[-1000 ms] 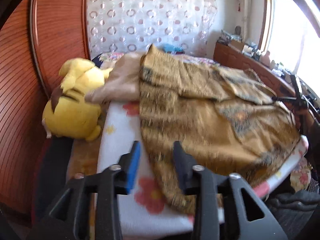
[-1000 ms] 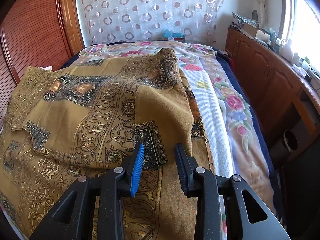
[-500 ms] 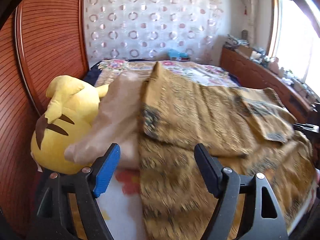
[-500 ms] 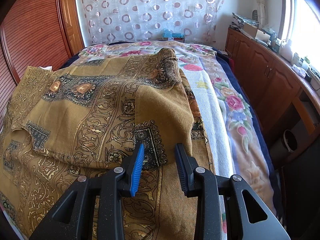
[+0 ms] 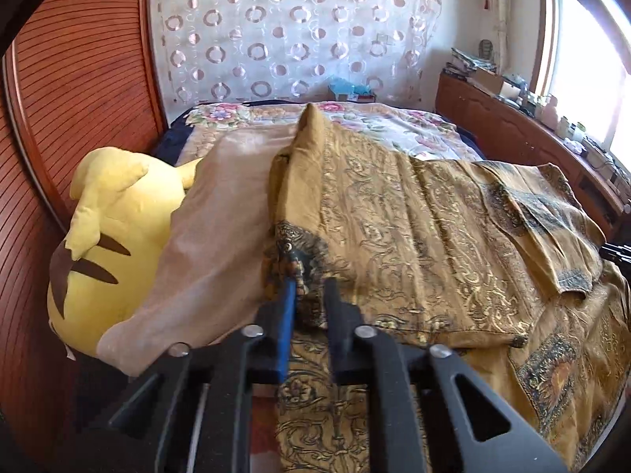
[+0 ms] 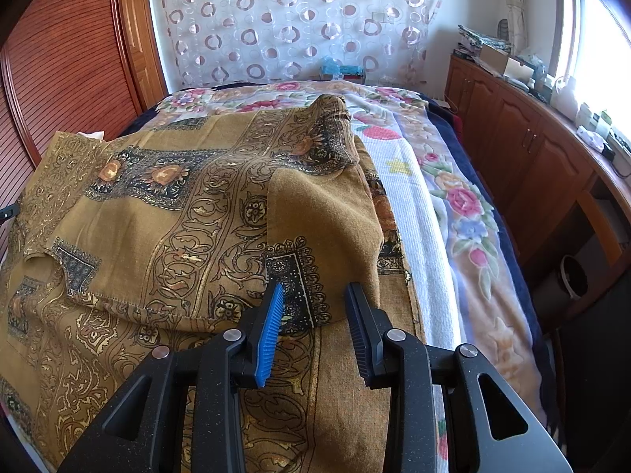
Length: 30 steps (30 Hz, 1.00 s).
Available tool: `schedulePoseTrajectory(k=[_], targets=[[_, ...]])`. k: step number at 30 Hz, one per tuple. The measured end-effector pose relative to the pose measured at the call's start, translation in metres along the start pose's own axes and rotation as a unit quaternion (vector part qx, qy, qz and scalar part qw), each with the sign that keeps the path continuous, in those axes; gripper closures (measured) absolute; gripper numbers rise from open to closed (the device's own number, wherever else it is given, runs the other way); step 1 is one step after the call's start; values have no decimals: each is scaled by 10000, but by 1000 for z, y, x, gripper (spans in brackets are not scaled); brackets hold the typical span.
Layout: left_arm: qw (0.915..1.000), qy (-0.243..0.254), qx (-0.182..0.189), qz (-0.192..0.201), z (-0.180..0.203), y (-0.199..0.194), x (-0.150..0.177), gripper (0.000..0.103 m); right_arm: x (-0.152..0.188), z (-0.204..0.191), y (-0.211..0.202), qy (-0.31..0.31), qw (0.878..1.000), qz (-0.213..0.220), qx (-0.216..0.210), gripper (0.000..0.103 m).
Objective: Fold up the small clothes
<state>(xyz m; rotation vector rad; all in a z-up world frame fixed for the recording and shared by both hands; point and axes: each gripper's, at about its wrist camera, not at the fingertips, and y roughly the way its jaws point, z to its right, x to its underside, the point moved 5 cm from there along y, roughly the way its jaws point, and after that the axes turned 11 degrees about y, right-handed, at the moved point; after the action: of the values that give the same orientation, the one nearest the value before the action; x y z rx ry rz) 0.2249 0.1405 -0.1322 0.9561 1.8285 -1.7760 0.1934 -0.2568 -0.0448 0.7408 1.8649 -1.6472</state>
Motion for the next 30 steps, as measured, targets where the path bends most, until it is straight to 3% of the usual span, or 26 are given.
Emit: schedulePoseTrajectory(k=[4,14,15,21,25,26,27,28,30], targets=[[9999,44,-13,149,4,-8,-6,93,0,2,0,0,10000,2,-19,69],[9999,-18,82,-92,4,9,-10,94,-6,19,-12,263,9989,131,-373,69],[10000,20,62,-64,6,7,-10,99,-7,22,-13,302,9989,138,-345,69],[9993,93,38,348,18,-24,-23,101,-13,32,-1,282,9995,106,-26,69],[9982,80,97,585,22,-48,-33,101,-17,27,8,265,9995,52,-190,69],[9978,92,118,645,24,-54,-35,101,-17,23,11,181,9995,24,-270,70],[9976,89,139,672,24,-57,-36,101,-17,19,12,76,9993,-13,-358,85],[9974,88,161,703,25,-60,-38,101,-17,15,13,-36,9991,-49,-409,93],[9967,70,220,783,26,-69,-38,101,-18,10,10,-178,9989,-16,-444,101]])
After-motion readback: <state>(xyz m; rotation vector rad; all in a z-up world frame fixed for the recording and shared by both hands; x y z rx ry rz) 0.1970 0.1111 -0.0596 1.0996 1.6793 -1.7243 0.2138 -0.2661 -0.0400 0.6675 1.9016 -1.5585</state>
